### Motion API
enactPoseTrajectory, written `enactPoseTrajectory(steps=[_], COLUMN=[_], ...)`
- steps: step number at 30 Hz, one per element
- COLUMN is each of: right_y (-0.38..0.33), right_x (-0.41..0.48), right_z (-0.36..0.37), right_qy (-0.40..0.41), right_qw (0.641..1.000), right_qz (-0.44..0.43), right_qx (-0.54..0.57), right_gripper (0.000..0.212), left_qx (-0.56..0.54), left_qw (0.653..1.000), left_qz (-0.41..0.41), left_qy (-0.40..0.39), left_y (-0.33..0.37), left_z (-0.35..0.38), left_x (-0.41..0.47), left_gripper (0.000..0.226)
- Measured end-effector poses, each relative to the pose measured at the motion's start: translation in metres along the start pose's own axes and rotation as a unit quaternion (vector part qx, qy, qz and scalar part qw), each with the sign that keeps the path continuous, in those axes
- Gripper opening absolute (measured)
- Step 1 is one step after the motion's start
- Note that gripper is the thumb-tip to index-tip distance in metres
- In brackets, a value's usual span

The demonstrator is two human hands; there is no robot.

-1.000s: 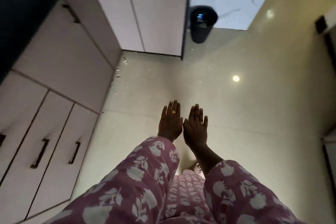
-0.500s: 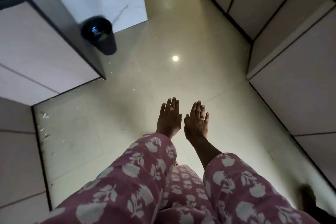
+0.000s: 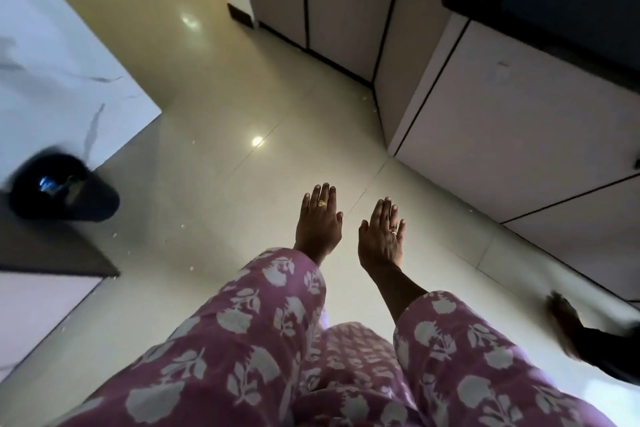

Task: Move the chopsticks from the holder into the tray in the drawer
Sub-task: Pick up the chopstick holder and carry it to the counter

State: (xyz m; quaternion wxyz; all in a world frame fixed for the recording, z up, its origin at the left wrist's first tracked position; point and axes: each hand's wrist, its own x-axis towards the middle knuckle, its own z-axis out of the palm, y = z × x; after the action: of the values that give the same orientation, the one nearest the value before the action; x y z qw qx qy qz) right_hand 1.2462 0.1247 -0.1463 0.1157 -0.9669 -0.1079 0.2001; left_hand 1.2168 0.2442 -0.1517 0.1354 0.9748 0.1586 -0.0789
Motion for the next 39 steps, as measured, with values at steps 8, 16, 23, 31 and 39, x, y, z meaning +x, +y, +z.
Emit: enactPoseTrajectory(steps=[8, 16, 23, 31, 39], right_y=[-0.007, 0.017, 0.021, 0.019, 0.006], right_x=[0.108, 0.231, 0.335, 0.426, 0.494], right_z=[-0.064, -0.143, -0.224, -0.302, -0.357], right_qy=[0.054, 0.131, 0.202, 0.279, 0.339], right_qw=[0.994, 0.985, 0.971, 0.915, 0.813], right_qz=[0.073, 0.093, 0.068, 0.042, 0.061], right_qx=[0.057, 0.071, 0.107, 0.289, 0.470], right_gripper=[0.057, 0.059, 0.060, 0.060, 0.065], left_qx=[-0.022, -0.041, -0.103, -0.295, -0.443], left_qw=[0.997, 0.994, 0.988, 0.946, 0.893], left_qz=[0.071, 0.085, 0.053, -0.003, 0.008], left_qy=[0.003, 0.049, 0.102, 0.136, 0.077], left_y=[0.027, 0.082, 0.139, 0.184, 0.219], left_z=[-0.028, -0.069, -0.109, -0.171, -0.218], left_x=[0.123, 0.264, 0.373, 0.491, 0.597], left_gripper=[0.056, 0.055, 0.054, 0.055, 0.060])
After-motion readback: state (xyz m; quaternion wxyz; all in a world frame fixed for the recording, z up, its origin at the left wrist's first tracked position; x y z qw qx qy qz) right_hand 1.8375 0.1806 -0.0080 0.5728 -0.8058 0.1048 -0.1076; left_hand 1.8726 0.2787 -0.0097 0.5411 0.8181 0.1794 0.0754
